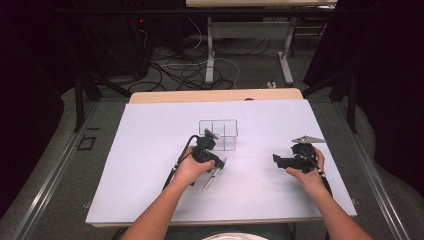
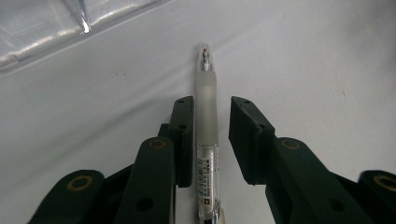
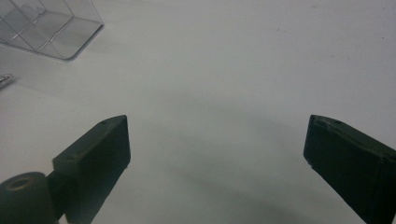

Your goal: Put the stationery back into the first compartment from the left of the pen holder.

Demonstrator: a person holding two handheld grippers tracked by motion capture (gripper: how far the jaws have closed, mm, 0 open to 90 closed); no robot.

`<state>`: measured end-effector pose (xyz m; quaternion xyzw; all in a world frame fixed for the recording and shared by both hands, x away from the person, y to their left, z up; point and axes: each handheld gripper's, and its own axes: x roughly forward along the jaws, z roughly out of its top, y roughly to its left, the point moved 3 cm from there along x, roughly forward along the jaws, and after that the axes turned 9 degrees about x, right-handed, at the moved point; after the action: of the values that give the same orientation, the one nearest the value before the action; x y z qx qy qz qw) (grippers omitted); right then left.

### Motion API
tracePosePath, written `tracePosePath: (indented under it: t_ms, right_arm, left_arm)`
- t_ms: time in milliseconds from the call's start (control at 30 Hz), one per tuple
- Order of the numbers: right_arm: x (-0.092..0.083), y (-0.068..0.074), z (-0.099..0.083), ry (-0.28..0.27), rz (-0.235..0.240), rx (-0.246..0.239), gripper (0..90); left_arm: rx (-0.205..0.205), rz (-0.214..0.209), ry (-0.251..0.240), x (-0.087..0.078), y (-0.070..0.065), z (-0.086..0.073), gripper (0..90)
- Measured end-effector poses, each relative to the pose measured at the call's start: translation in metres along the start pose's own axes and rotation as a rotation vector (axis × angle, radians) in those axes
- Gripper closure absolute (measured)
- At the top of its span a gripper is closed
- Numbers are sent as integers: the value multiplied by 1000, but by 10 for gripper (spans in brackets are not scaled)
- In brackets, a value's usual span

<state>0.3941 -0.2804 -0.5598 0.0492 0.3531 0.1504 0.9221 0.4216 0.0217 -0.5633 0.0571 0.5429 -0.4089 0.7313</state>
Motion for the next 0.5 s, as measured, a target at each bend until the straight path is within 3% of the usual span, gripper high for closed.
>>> tracePosePath:
  t_ms: [500]
  right_arm:
    - [1,1,-1,8,0,2,68]
  left_arm:
    - [-24,16,17,0,0,0,798]
